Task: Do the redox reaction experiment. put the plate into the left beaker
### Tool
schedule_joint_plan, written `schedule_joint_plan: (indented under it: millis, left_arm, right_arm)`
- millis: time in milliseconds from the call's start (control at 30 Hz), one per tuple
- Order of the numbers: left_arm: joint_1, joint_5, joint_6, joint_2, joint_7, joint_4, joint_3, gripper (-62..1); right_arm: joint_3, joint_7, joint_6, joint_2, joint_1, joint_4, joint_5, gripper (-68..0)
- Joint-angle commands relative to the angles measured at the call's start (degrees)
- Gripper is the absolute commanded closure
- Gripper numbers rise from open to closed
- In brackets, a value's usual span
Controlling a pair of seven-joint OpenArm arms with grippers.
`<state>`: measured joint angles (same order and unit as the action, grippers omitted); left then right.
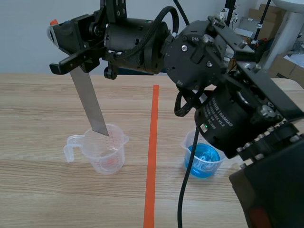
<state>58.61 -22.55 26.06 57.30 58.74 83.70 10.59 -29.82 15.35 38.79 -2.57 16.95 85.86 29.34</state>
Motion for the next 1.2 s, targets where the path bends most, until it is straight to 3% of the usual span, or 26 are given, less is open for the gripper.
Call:
schedule_joint_plan:
  millis: [0,433,1167]
  left_arm:
    - [0.44,-0.44,0.00,-0.28,1.03,0.24,0.48,-62.3]
    - [0.44,-0.44,0.00,-0.28,1.03,0.24,0.48,-62.3]
    - [0.44,-0.44,0.00,-0.28,1.01,0.24,0.48,-62.3]
  right_arm:
    - [-0.15,-1.46,0.04,-0.79,0.83,-0.76,0.59,0.3]
    - [-0.15,-4.39,0.04,-0.79,0.83,-4.37,-1.16,0.2]
    - [-3.30,-13.57,0.04,-0.76,0.83,-12.81,-8.48,0.3]
